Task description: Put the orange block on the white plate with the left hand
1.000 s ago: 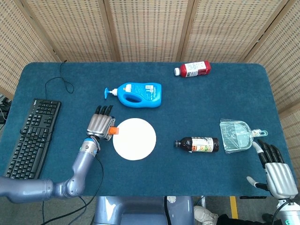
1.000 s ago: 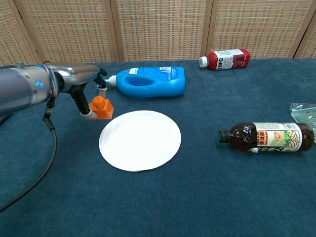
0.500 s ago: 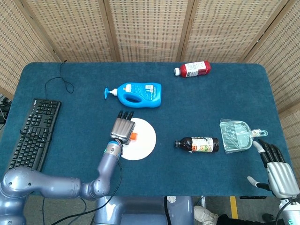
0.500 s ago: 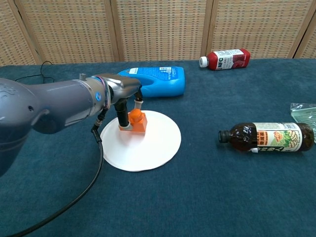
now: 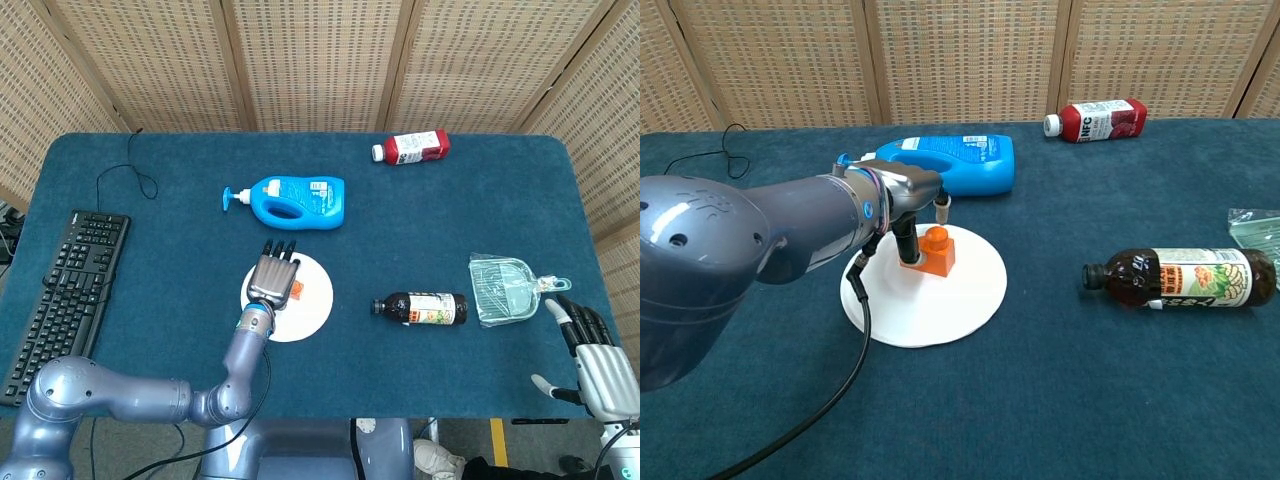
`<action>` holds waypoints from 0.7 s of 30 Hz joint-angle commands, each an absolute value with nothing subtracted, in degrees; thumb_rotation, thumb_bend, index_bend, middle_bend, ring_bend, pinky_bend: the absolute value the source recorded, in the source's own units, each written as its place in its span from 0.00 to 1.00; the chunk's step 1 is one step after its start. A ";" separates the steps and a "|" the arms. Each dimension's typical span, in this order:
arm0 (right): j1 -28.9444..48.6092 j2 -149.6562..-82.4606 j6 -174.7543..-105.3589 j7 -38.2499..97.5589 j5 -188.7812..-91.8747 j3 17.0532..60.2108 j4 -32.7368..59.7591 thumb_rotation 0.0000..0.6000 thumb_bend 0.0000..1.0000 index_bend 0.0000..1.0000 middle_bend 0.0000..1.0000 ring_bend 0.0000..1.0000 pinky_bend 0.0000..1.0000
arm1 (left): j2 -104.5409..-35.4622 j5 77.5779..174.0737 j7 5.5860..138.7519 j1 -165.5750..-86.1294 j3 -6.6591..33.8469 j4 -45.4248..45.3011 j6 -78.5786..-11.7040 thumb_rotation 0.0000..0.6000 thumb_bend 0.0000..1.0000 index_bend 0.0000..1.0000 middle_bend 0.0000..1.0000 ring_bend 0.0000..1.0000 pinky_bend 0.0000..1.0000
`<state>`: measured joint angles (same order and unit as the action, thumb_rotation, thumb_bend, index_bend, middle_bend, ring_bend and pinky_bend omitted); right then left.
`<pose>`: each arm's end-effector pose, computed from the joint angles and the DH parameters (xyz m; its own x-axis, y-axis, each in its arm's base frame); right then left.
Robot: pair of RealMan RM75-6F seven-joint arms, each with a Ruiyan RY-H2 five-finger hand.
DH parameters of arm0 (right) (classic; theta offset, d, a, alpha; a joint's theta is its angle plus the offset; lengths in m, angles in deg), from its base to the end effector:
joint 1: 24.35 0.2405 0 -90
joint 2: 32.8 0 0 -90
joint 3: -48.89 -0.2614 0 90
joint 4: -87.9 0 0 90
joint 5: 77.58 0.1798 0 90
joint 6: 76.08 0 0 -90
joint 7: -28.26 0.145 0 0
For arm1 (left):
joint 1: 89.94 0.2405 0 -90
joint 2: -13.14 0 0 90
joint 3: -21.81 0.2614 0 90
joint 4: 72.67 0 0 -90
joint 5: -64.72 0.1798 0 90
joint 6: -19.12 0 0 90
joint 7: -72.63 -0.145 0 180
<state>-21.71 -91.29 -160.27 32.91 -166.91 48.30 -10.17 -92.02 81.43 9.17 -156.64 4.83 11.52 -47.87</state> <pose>-0.2939 -0.1599 0.2006 0.3233 -0.0751 0.9433 -0.9463 -0.0260 0.3223 -0.0433 0.3575 -0.0618 0.6725 0.3362 0.6593 0.7399 -0.2869 -0.6085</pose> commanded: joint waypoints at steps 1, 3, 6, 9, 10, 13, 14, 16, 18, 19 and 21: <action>-21.74 -91.29 -160.31 32.80 -166.94 48.34 -10.21 1.00 0.00 0.00 0.00 0.00 0.00 | -91.47 81.87 9.37 -156.40 5.00 11.98 -48.17 1.00 0.35 0.16 0.00 0.00 0.00; -21.75 -91.32 -160.33 32.70 -166.93 48.35 -10.24 1.00 0.00 0.00 0.00 0.00 0.00 | -90.90 82.13 9.53 -156.15 5.10 12.62 -48.46 1.00 0.34 0.11 0.00 0.00 0.00; -21.77 -91.38 -160.39 32.40 -167.13 48.42 -10.29 1.00 0.00 0.00 0.00 0.00 0.00 | -89.70 82.90 10.42 -155.52 5.02 14.13 -48.93 1.00 0.34 0.09 0.00 0.00 0.00; -21.82 -91.48 -160.51 32.05 -167.26 48.46 -10.31 1.00 0.00 0.00 0.00 0.00 0.00 | -87.75 84.43 12.21 -154.40 4.82 16.97 -49.55 1.00 0.34 0.08 0.00 0.00 0.00; -21.82 -91.50 -160.52 31.99 -167.28 48.47 -10.28 1.00 0.00 0.00 0.00 0.00 0.00 | -87.36 84.90 12.61 -154.18 4.77 17.54 -49.75 1.00 0.34 0.08 0.00 0.00 0.00; -21.85 -91.67 -160.62 31.53 -167.36 48.49 -10.21 1.00 0.00 0.00 0.00 0.00 0.00 | -84.02 89.23 15.82 -152.00 5.00 22.76 -51.89 1.00 0.34 0.07 0.00 0.00 0.00; -21.87 -91.71 -160.65 31.40 -167.37 48.50 -10.20 1.00 0.00 0.00 0.00 0.00 0.00 | -82.99 90.59 16.75 -151.23 5.30 24.41 -52.53 1.00 0.34 0.07 0.00 0.00 0.00; -21.93 -91.82 -160.78 31.06 -167.47 48.54 -10.29 1.00 0.00 0.00 0.00 0.00 0.00 | -80.13 94.31 18.88 -148.95 6.54 29.11 -54.87 1.00 0.34 0.07 0.00 0.00 0.00; -22.02 -91.96 -160.94 30.37 -167.69 48.64 -10.35 1.00 0.00 0.00 0.00 0.00 0.00 | -76.97 98.41 19.33 -146.53 9.28 34.05 -58.09 1.00 0.34 0.07 0.00 0.00 0.00; -22.05 -92.06 -160.98 30.02 -167.78 48.69 -10.38 1.00 0.00 0.00 0.00 0.00 0.00 | -75.73 100.45 19.19 -145.45 10.76 35.93 -59.88 1.00 0.34 0.06 0.00 0.00 0.00; -22.11 -92.24 -161.03 29.43 -167.94 48.81 -10.51 1.00 0.00 0.00 0.00 0.00 0.00 | -73.89 104.34 19.17 -143.41 13.51 38.78 -63.14 1.00 0.34 0.05 0.00 0.00 0.00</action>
<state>-22.06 -92.13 -160.97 29.63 -167.83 48.73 -10.43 -78.16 98.23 17.98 -147.38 9.06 33.24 -57.78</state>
